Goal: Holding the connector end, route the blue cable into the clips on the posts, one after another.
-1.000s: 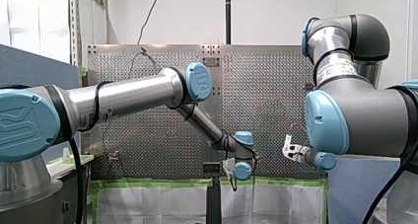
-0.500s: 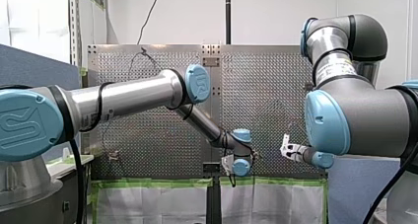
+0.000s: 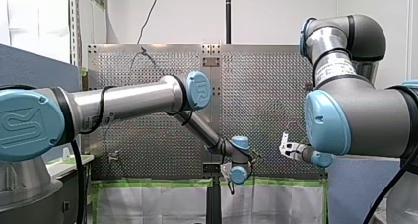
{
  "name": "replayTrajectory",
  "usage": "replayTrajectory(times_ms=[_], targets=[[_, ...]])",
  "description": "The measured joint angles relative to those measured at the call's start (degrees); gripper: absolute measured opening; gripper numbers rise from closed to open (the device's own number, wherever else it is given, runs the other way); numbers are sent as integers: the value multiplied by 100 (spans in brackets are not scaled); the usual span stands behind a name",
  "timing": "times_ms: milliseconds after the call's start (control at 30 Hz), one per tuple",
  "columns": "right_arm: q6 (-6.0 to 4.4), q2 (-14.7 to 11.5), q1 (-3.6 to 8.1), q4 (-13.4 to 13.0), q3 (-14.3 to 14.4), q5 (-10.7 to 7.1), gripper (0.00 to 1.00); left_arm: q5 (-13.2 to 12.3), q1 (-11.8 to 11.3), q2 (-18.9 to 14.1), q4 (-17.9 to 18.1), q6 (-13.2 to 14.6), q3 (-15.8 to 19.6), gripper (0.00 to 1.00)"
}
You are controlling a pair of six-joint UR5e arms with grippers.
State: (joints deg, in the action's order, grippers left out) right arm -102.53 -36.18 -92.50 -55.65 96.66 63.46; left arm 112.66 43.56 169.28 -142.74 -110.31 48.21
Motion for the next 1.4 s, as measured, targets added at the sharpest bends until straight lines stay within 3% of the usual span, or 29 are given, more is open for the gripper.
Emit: replayTrajectory(times_ms=[367,900,1133,1367,1400], targets=[[-23,0,44,17,-94,25,0,-191,-72,0,177,-79,-104,0],[-56,1,55,26,-257,114,0,-64,-372,-6,186,73,-191,0],[-63,1,60,33,-301,113,0,-234,-411,-6,64,118,-192,0],[-67,1,61,35,-328,96,0,-244,-434,-21,-234,159,-192,0],[-67,0,61,35,-330,93,0,-258,-435,-27,-279,174,-192,12]])
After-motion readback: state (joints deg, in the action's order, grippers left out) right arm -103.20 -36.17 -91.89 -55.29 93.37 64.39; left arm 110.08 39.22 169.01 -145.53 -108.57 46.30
